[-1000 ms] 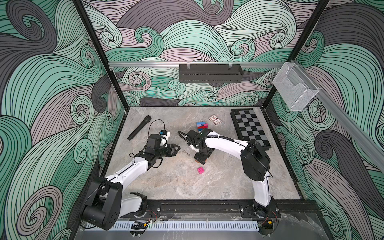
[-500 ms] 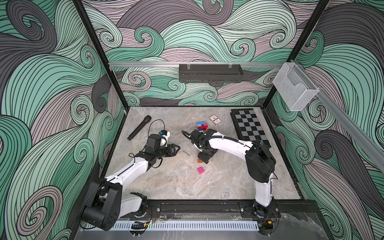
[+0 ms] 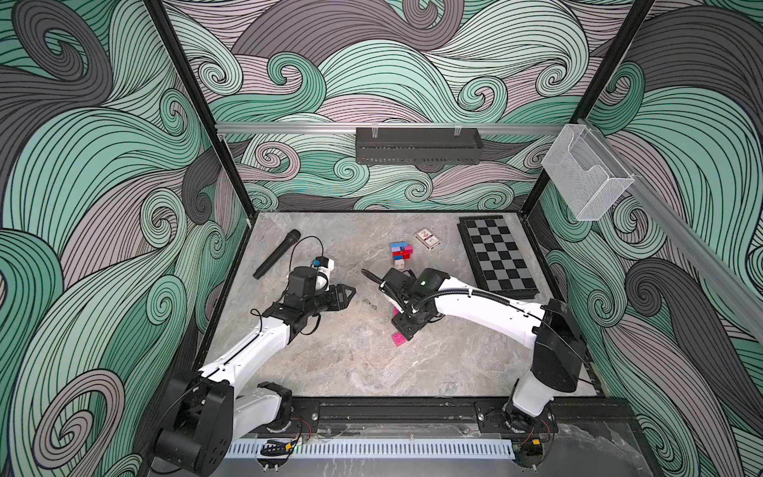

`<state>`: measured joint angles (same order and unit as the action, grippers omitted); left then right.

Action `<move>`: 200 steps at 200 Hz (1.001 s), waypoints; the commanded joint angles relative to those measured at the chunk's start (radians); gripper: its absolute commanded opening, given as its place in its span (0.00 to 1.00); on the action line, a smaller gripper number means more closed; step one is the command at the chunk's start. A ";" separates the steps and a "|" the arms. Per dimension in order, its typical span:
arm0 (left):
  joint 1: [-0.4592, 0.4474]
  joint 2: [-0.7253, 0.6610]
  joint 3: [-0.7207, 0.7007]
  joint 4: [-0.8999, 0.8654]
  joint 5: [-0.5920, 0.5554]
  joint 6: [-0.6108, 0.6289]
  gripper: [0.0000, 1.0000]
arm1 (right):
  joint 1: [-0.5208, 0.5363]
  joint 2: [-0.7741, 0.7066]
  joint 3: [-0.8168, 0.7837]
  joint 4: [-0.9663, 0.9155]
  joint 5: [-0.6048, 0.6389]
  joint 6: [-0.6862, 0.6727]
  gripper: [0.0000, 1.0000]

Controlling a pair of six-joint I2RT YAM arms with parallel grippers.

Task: Assemble the letter p with lego
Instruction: Pick up the lego brick from the center of the board.

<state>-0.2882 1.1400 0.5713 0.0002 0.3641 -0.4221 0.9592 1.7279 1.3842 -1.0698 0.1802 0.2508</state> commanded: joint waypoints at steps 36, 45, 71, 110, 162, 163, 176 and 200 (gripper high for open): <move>0.006 -0.008 -0.004 -0.035 -0.040 -0.011 0.55 | 0.054 0.121 0.001 0.013 -0.015 0.186 0.65; 0.007 -0.008 -0.004 -0.036 -0.039 -0.011 0.55 | 0.056 0.133 -0.001 0.024 -0.015 0.201 0.64; 0.006 -0.010 -0.004 -0.037 -0.042 -0.008 0.55 | 0.061 0.156 -0.010 0.059 -0.028 0.218 0.62; 0.006 -0.009 -0.004 -0.037 -0.042 -0.006 0.55 | 0.060 0.190 -0.018 0.108 -0.037 0.220 0.59; 0.007 -0.011 -0.004 -0.038 -0.042 -0.003 0.55 | 0.060 0.231 -0.019 0.128 -0.028 0.215 0.58; 0.006 -0.011 -0.004 -0.037 -0.042 -0.003 0.55 | 0.061 0.231 -0.019 0.128 -0.027 0.215 0.58; 0.006 -0.012 -0.005 -0.038 -0.042 -0.003 0.55 | 0.060 0.240 -0.019 0.127 -0.024 0.211 0.57; 0.006 -0.011 -0.004 -0.039 -0.042 -0.001 0.55 | 0.061 0.255 -0.020 0.133 -0.024 0.208 0.55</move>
<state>-0.2882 1.1351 0.5713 -0.0166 0.3260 -0.4297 1.0161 1.9587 1.3724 -0.9432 0.1482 0.4377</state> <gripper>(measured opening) 0.552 0.563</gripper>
